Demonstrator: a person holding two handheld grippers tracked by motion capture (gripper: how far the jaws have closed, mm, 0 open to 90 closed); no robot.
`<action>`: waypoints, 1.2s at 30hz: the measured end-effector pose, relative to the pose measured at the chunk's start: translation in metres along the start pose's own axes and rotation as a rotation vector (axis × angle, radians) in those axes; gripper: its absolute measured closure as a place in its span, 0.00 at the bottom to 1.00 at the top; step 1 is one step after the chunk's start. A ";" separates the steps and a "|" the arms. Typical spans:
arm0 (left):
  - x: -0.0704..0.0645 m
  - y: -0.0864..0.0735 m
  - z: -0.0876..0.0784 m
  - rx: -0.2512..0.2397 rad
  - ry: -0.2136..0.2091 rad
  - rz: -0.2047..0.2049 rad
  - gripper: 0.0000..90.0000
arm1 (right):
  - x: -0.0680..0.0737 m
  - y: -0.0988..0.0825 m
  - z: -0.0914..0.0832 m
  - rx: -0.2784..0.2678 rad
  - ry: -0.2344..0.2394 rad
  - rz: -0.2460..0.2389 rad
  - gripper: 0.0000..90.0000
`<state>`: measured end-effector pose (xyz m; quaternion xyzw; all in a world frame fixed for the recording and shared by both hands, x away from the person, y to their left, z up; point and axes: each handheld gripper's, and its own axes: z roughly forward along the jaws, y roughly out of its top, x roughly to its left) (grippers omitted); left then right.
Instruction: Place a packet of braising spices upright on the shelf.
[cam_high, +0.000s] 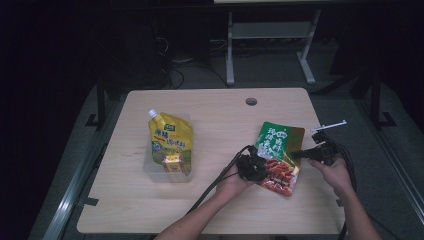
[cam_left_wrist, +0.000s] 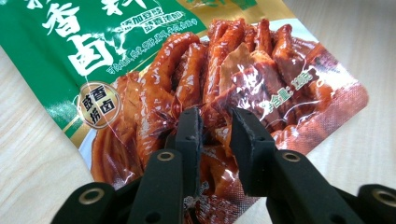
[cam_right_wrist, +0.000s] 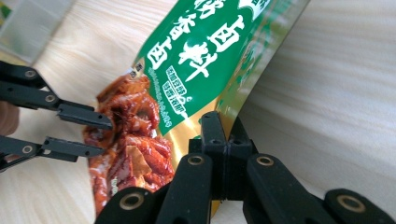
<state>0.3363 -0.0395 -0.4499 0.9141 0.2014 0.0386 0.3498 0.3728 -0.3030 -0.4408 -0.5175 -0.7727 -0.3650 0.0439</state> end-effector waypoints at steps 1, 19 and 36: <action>-0.001 0.000 -0.001 -0.016 -0.004 -0.013 0.79 | 0.004 0.001 -0.003 -0.012 0.004 -0.014 1.00; -0.005 -0.009 -0.040 -0.095 -0.035 0.009 0.71 | 0.043 0.017 -0.026 -0.106 0.042 -0.168 1.00; -0.014 -0.031 -0.065 -0.133 -0.032 0.030 0.62 | 0.086 0.032 -0.037 -0.151 0.097 -0.330 1.00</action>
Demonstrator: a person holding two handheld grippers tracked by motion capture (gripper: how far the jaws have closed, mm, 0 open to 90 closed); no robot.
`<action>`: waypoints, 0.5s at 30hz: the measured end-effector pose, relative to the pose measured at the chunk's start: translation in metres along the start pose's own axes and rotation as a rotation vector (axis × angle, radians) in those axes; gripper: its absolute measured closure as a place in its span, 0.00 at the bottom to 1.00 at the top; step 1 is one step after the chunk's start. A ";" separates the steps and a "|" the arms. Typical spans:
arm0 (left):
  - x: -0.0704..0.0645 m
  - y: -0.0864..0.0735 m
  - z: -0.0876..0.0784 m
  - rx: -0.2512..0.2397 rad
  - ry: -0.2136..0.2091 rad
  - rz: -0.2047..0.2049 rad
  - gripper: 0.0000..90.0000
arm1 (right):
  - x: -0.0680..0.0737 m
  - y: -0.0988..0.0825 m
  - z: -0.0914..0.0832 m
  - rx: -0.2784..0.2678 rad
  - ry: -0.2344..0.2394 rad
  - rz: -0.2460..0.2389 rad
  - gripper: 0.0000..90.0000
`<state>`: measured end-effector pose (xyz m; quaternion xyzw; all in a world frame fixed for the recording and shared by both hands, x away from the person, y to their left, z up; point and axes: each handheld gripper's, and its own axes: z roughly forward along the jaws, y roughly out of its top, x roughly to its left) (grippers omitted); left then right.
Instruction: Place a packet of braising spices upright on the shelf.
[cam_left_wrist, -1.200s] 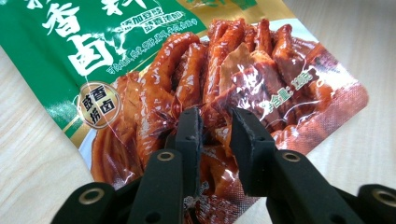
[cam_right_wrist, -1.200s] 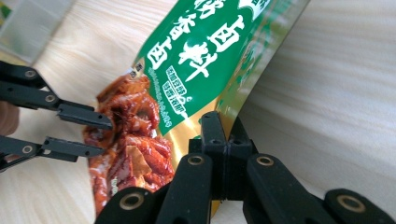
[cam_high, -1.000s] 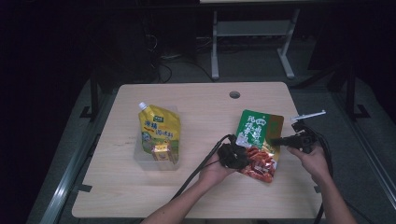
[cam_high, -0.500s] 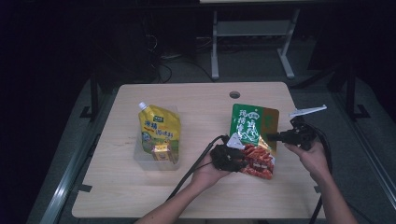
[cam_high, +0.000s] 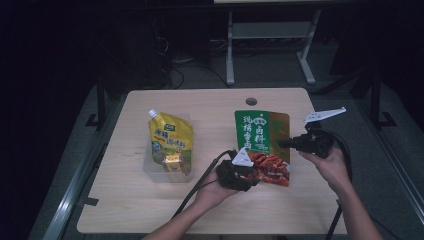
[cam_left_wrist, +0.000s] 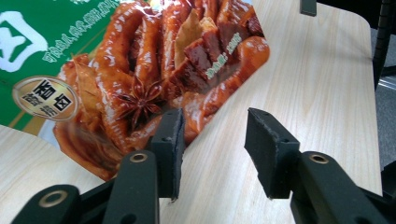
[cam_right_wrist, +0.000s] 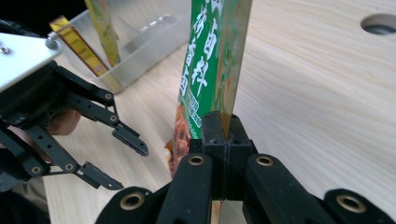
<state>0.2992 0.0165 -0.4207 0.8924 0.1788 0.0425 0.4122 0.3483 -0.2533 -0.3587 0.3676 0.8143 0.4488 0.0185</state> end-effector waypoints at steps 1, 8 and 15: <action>-0.001 0.000 -0.001 -0.001 -0.002 -0.001 0.61 | 0.002 0.002 0.000 -0.001 0.001 -0.008 1.00; -0.006 -0.008 -0.011 -0.007 -0.007 0.011 0.57 | 0.015 0.010 0.003 -0.005 0.002 -0.053 1.00; -0.011 -0.016 -0.020 -0.020 -0.022 0.011 0.55 | 0.028 0.021 0.003 -0.014 -0.003 -0.097 1.00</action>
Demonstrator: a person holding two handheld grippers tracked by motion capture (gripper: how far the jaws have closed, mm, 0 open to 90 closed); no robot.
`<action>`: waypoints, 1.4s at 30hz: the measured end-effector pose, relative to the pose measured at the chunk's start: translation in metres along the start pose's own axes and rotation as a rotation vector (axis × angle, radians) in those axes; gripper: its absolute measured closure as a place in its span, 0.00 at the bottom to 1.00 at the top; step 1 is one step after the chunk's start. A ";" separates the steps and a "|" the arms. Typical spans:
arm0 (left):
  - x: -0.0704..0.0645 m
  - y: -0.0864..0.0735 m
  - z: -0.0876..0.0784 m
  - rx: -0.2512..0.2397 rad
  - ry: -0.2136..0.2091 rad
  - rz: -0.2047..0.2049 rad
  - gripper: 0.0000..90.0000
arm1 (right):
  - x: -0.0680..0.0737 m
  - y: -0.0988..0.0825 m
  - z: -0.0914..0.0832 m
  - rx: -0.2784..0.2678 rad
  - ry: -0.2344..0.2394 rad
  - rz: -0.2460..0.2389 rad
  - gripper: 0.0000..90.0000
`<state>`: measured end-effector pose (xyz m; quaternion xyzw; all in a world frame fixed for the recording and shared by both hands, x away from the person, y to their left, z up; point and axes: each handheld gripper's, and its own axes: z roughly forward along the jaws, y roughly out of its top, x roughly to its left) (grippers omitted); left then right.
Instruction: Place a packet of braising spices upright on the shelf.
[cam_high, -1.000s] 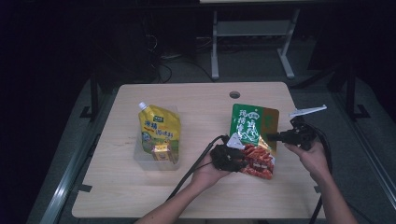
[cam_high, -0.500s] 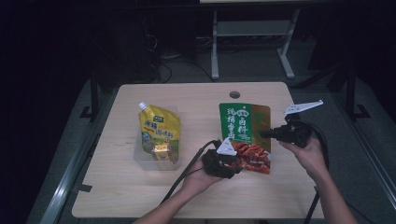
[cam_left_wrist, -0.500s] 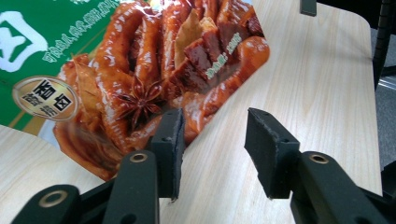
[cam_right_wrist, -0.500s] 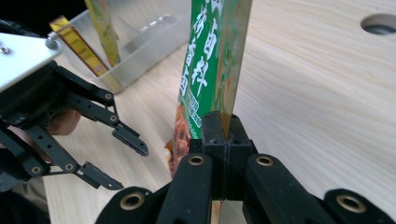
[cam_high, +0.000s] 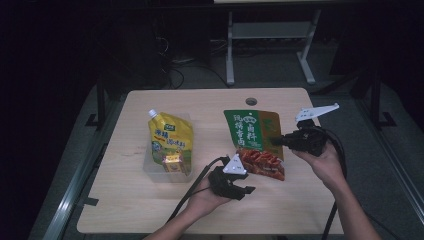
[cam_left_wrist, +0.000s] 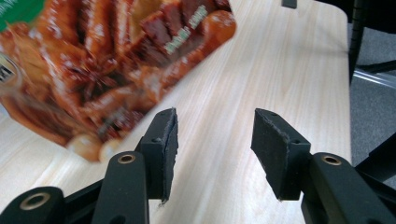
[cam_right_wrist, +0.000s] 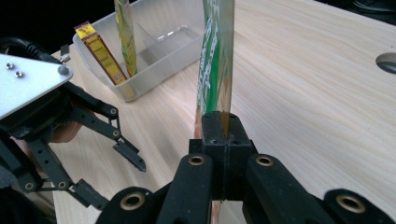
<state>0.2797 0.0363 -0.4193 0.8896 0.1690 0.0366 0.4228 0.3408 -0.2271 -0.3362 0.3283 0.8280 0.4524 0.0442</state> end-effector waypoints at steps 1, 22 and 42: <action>-0.001 -0.001 -0.002 -0.004 -0.004 0.001 0.54 | 0.001 0.002 0.000 0.002 0.000 -0.007 1.00; -0.014 -0.020 -0.023 -0.032 -0.043 0.031 0.46 | 0.010 0.022 0.010 -0.005 -0.008 -0.033 1.00; -0.015 -0.030 -0.027 -0.015 -0.056 0.031 0.45 | 0.014 0.023 -0.001 -0.049 0.018 -0.020 1.00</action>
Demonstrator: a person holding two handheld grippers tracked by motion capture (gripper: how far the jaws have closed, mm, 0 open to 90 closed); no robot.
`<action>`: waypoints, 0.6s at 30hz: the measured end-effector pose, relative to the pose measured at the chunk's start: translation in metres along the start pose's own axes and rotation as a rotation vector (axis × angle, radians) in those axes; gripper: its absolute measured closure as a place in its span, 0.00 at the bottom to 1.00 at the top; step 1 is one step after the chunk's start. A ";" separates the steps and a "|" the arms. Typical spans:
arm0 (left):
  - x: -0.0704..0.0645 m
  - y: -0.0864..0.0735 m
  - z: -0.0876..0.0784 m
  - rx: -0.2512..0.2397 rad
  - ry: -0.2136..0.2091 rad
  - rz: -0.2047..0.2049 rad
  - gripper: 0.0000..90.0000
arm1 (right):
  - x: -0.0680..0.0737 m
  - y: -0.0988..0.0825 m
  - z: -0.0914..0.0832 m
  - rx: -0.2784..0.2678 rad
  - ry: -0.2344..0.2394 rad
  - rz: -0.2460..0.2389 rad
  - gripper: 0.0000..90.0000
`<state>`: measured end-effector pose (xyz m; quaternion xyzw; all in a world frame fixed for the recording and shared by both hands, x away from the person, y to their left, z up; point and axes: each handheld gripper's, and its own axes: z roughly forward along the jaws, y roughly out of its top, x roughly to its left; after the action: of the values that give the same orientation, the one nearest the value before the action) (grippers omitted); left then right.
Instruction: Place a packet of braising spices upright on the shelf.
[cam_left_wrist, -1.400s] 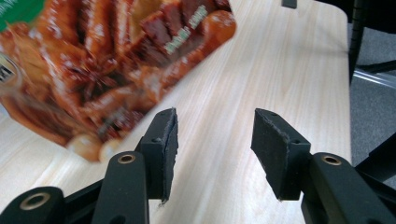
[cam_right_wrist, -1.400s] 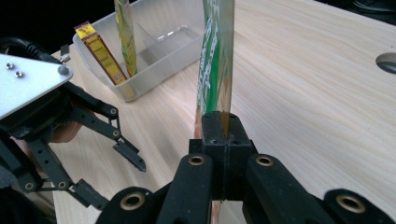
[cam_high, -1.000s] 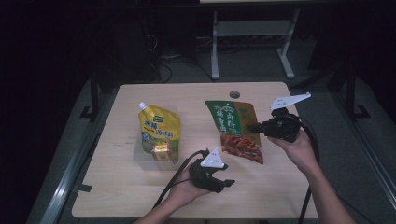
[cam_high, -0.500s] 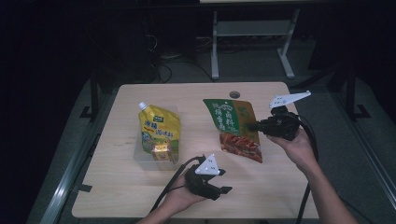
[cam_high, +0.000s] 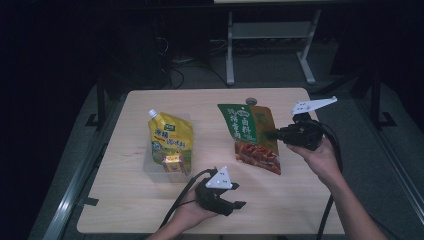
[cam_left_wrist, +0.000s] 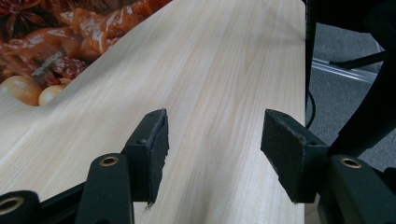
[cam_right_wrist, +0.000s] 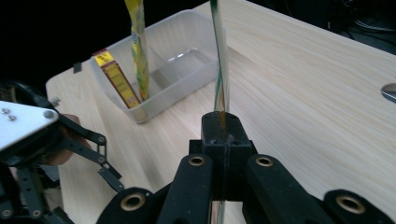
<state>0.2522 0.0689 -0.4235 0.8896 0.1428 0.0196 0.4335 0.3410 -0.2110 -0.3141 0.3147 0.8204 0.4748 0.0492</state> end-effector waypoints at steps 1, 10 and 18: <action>0.000 0.000 0.000 -0.001 -0.002 -0.006 0.45 | 0.001 0.001 0.000 -0.003 -0.002 0.002 1.00; -0.002 0.002 -0.005 -0.032 -0.003 0.005 0.45 | 0.015 0.045 -0.010 0.020 -0.035 -0.074 1.00; -0.003 0.001 -0.015 -0.053 -0.009 -0.011 0.45 | 0.024 0.077 0.009 0.017 0.009 -0.112 1.00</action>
<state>0.2472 0.0794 -0.4134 0.8770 0.1450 0.0170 0.4577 0.3619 -0.1637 -0.2517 0.2668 0.8409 0.4657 0.0694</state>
